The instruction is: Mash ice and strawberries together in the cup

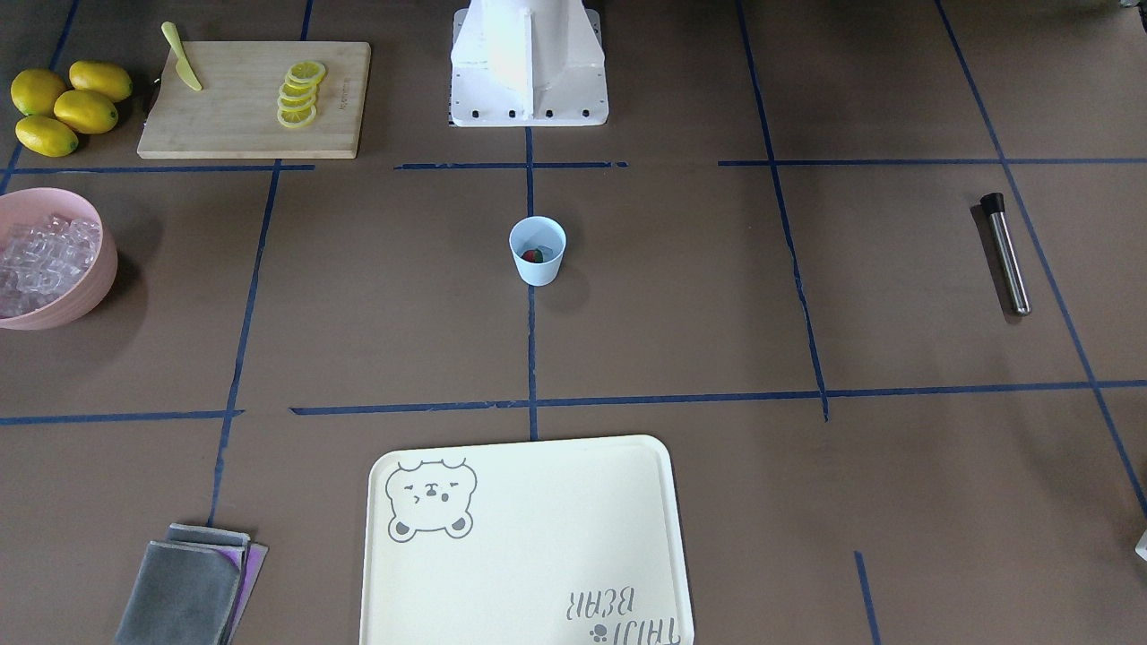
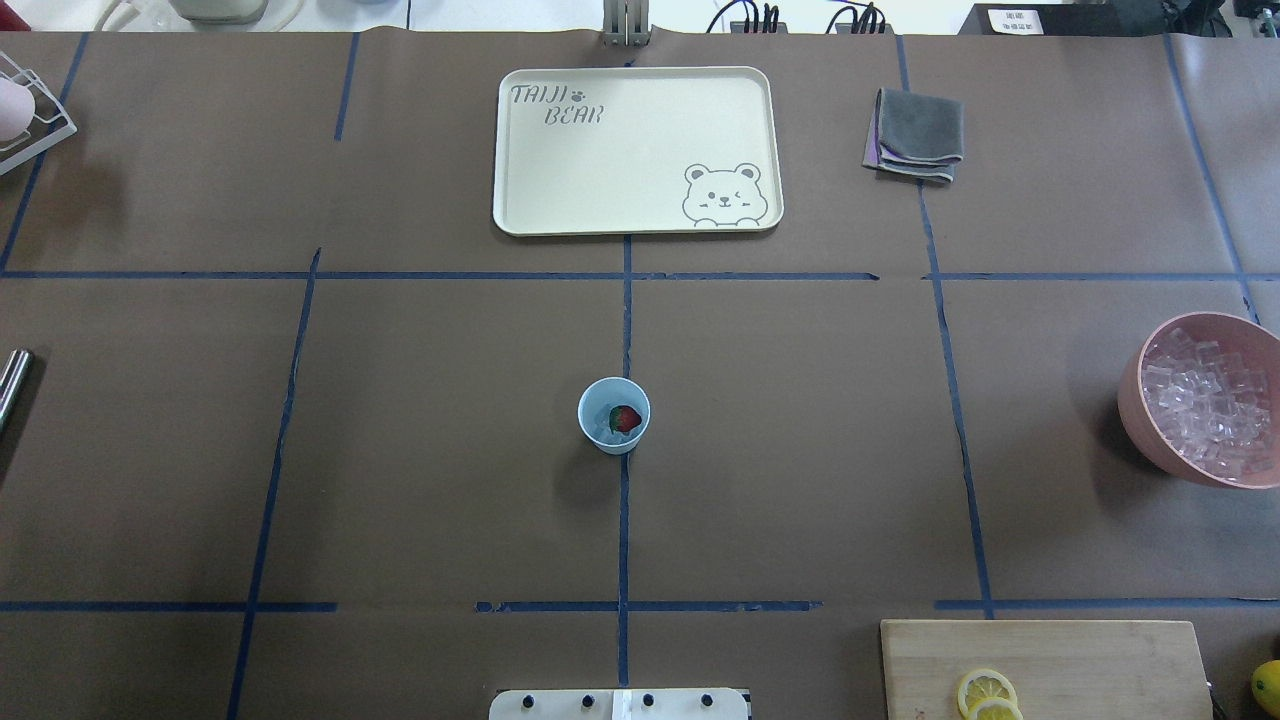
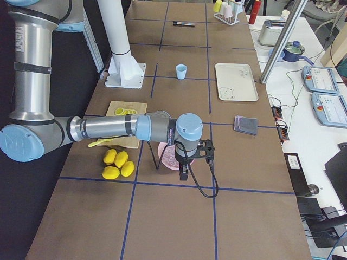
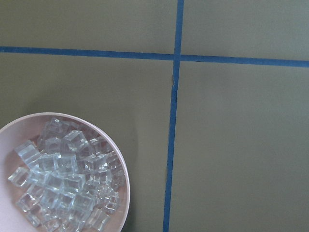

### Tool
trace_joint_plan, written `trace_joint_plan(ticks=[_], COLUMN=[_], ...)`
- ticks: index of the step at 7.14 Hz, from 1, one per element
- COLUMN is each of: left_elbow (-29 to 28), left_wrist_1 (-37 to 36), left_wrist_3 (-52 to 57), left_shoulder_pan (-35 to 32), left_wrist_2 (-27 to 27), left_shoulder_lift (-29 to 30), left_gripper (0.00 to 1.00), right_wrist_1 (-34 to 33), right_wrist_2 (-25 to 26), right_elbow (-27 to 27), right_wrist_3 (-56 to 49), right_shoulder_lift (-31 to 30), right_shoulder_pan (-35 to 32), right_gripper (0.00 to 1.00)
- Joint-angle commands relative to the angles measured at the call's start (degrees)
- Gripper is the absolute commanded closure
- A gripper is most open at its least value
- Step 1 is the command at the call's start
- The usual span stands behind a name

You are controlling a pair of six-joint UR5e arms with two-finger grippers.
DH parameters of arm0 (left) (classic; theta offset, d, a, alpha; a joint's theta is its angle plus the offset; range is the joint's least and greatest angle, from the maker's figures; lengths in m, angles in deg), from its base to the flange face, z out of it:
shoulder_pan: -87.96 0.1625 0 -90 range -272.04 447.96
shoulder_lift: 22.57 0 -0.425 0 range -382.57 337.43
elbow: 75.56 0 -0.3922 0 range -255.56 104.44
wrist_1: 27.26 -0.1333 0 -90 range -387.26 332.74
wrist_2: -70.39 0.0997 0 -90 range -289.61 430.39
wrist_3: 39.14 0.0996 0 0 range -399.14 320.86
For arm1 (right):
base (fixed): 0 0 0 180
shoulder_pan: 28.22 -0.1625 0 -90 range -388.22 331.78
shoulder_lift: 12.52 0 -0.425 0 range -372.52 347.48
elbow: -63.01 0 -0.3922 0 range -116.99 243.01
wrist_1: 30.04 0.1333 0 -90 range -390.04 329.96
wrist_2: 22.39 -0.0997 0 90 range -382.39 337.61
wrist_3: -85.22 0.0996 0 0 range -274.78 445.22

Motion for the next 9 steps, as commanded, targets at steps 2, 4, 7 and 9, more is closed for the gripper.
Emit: trace_joint_plan(ticks=[2, 4, 7, 9], left_elbow=[-1.06, 0.87, 0.96, 0.96], left_wrist_1=[4.79, 5.33, 5.07, 5.07], left_wrist_3=[0.09, 0.0, -0.09, -0.09], left_shoulder_pan=[0.41, 0.41, 0.41, 0.41], left_wrist_2=[0.26, 0.0, -0.09, -0.09], left_shoulder_lift=[-1.22, -1.76, -1.67, -1.84], left_gripper=[0.0, 0.0, 0.0, 0.0], right_wrist_1=[0.07, -0.1, 0.25, 0.25], right_wrist_2=[2.37, -1.9, -4.23, -3.0], right_elbow=[-0.15, 0.11, 1.69, 1.69], right_wrist_3=[0.74, 0.66, 0.39, 0.39], right_shoulder_lift=[1.29, 2.6, 0.94, 0.94], right_shoulder_pan=[1.17, 0.92, -0.41, -0.32], right_gripper=[0.01, 0.01, 0.01, 0.01])
